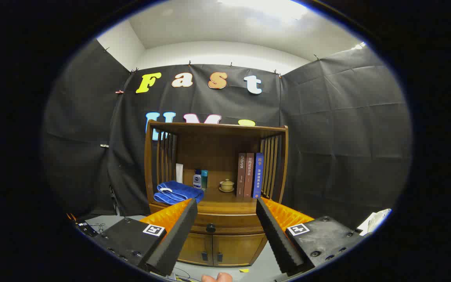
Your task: Pull open the drawer, take out the items inside it, and place them on the countertop above the cabinet.
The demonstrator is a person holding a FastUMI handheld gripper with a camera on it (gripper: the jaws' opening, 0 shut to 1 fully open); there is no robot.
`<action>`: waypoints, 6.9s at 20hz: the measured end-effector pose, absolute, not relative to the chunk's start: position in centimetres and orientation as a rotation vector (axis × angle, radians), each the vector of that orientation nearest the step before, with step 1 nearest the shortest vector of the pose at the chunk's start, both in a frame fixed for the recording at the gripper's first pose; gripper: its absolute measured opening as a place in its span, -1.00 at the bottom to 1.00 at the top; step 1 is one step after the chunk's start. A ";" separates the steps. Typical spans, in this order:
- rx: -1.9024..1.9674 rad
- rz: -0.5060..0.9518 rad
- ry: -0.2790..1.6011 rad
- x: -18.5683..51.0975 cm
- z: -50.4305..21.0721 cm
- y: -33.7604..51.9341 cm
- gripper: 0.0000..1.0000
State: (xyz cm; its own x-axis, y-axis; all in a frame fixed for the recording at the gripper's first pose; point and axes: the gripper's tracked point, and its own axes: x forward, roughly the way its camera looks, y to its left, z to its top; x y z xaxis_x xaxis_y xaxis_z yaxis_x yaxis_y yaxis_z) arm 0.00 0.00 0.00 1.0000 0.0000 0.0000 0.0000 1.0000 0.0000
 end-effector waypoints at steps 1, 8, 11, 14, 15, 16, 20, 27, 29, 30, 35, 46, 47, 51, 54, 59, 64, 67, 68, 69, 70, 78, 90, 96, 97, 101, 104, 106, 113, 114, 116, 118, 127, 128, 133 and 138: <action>-0.002 0.000 -0.002 0.0 0.0 0.1 0.95; 0.003 0.004 -0.003 0.1 0.0 0.2 0.95; 0.003 0.007 -0.003 0.0 0.0 0.4 0.95; 0.005 0.005 -0.004 0.2 -0.1 0.3 0.95; 0.009 0.005 -0.006 0.2 -0.1 0.3 0.95; 0.012 0.005 -0.009 0.3 -0.2 0.4 0.95; 0.006 -0.015 -0.043 1.4 -0.4 0.2 0.95; -0.042 0.018 -0.077 7.8 -5.5 2.6 0.95; -0.020 0.020 -0.071 9.8 -8.1 3.2 0.95; -0.006 0.016 -0.060 10.8 -9.6 3.3 0.95; 0.011 0.010 0.026 15.4 -18.2 4.0 0.95; -0.016 0.021 0.189 23.2 -30.5 6.4 0.35; -0.021 0.016 0.198 23.5 -30.8 6.5 0.17; 0.002 0.010 0.232 25.3 -32.3 5.9 0.08; -0.010 0.009 0.242 24.0 -32.2 6.3 0.00; -0.017 0.028 0.256 22.1 -32.0 6.2 -0.28; -0.019 0.030 0.264 17.3 -31.5 5.9 -0.28; -0.015 0.029 0.266 14.1 -31.1 5.7 -0.29; -0.016 0.029 0.267 13.1 -30.9 5.6 -0.29; -0.014 0.029 0.269 12.2 -30.9 5.6 -0.29; -0.015 0.029 0.273 11.3 -30.9 5.6 -0.29; -0.008 0.024 0.289 7.8 -31.3 5.4 -0.28; -0.013 0.022 0.263 5.2 -27.2 5.0 0.98; -0.064 -0.065 0.296 4.2 -20.0 2.2 0.97; -0.098 -0.067 0.311 4.8 -18.7 2.1 0.97; -0.200 -0.043 0.389 8.8 -14.1 2.9 0.97; -0.168 -0.008 0.550 12.8 -15.4 4.5 0.93; -0.161 -0.027 0.651 15.7 -16.9 4.4 0.91; -0.087 -0.032 0.968 21.4 -25.2 4.3 0.91; -0.081 -0.026 1.003 21.9 -26.6 4.3 0.91; -0.047 0.021 1.026 23.4 -28.3 5.3 0.91; -0.025 0.043 1.039 24.6 -29.8 5.7 0.92; -0.003 0.065 1.128 23.8 -32.2 5.3 -0.34; 0.003 0.071 1.130 23.8 -32.7 5.4 -0.50; -0.001 0.066 1.111 21.3 -28.9 5.5 -0.50; -0.002 0.019 1.090 18.3 -23.7 5.2 -0.51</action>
State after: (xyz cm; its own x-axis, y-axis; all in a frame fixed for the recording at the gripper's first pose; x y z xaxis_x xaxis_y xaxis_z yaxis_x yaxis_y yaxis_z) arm 18.26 5.19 -23.67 0.4628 0.0147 -0.8864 -0.0163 0.9998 0.0081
